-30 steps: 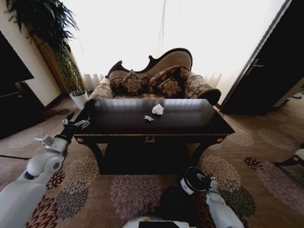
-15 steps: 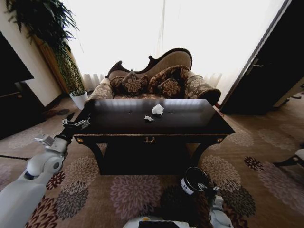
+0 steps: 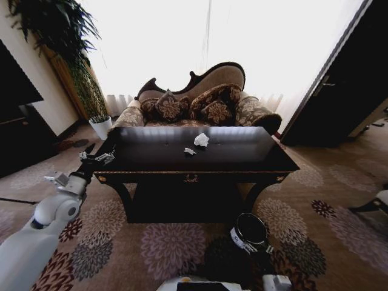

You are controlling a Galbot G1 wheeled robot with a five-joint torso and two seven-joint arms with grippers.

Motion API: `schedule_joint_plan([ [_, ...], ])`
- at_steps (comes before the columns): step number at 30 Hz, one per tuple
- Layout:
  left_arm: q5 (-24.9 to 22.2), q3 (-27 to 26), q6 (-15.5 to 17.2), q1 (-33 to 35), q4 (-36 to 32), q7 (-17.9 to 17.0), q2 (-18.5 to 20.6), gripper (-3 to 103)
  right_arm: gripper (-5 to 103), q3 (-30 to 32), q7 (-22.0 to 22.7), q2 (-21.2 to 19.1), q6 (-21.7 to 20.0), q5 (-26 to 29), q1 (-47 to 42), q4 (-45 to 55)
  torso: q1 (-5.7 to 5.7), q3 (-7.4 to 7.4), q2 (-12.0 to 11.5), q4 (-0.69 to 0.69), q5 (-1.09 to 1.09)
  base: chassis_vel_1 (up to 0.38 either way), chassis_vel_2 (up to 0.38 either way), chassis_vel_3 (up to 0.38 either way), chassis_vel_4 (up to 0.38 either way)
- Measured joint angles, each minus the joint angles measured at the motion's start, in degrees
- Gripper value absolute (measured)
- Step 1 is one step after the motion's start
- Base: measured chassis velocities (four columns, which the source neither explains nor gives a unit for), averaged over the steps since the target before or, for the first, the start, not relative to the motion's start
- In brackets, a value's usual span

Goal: Move to the front of the table and place the trash on the table into the trash bin.

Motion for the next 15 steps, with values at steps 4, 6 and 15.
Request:
schedule_joint_plan([
  [4,0.0,0.0,0.0,0.0,0.0,0.0,0.0,100,100,-0.5,0.0,1.1,0.1,-0.4,-3.7,7.4,0.00,0.00,0.0,0.00,0.00,0.000,0.000,0.000,0.000],
  [6,0.0,0.0,0.0,0.0,0.0,0.0,0.0,100,100,-0.5,0.1,1.4,0.1,-0.4,-4.6,9.4,0.00,0.00,0.0,0.00,0.00,0.000,0.000,0.000,0.000],
  [15,0.0,0.0,0.0,0.0,0.0,0.0,0.0,100,100,1.9,0.6,0.7,-2.9,1.1,-5.8,20.7,0.00,0.01,0.0,0.00,0.01,0.000,0.000,0.000,0.000],
])
